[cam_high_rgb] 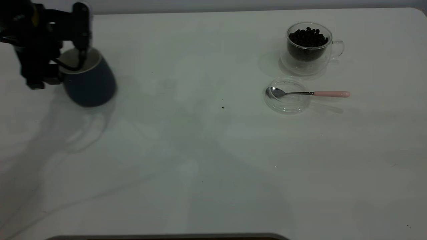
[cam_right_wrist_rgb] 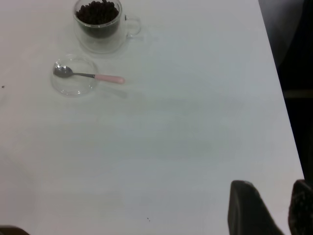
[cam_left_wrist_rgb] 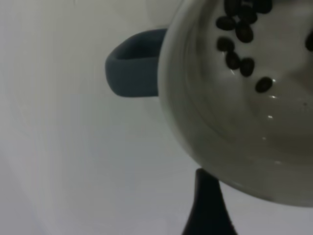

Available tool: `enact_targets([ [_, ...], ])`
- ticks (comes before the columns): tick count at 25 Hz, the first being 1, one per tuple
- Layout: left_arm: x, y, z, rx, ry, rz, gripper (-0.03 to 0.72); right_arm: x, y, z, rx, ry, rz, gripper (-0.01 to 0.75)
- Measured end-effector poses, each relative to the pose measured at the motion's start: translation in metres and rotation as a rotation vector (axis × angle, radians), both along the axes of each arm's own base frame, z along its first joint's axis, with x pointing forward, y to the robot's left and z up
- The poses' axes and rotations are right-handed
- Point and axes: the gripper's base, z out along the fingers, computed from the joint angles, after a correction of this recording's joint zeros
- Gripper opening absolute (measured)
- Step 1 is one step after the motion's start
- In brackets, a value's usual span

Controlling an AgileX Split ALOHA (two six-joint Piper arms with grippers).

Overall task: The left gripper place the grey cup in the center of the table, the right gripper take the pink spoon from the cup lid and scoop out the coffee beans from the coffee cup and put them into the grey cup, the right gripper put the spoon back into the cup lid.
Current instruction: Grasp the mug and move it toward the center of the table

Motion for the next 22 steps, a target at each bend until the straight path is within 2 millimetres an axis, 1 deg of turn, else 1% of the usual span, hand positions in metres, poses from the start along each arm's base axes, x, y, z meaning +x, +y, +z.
enact_targets([
  [4, 0.001, -0.025, 0.000, -0.068, -0.043, -0.020, 0.586, 0.000, 0.000, 0.000, 0.000, 0.000, 0.000, 0.241],
  [9, -0.003, -0.061, 0.002, -0.136, -0.076, -0.069, 0.586, 0.000, 0.000, 0.000, 0.000, 0.000, 0.000, 0.241],
  [15, -0.014, -0.113, 0.003, -0.236, -0.111, -0.170, 0.586, 0.000, 0.000, 0.000, 0.000, 0.000, 0.000, 0.241],
  [19, -0.022, -0.135, -0.001, -0.284, -0.111, -0.209, 0.586, 0.000, 0.000, 0.000, 0.000, 0.000, 0.000, 0.241],
  [22, -0.026, -0.144, -0.002, -0.314, -0.110, -0.202, 0.586, 0.000, 0.000, 0.000, 0.000, 0.000, 0.000, 0.241],
])
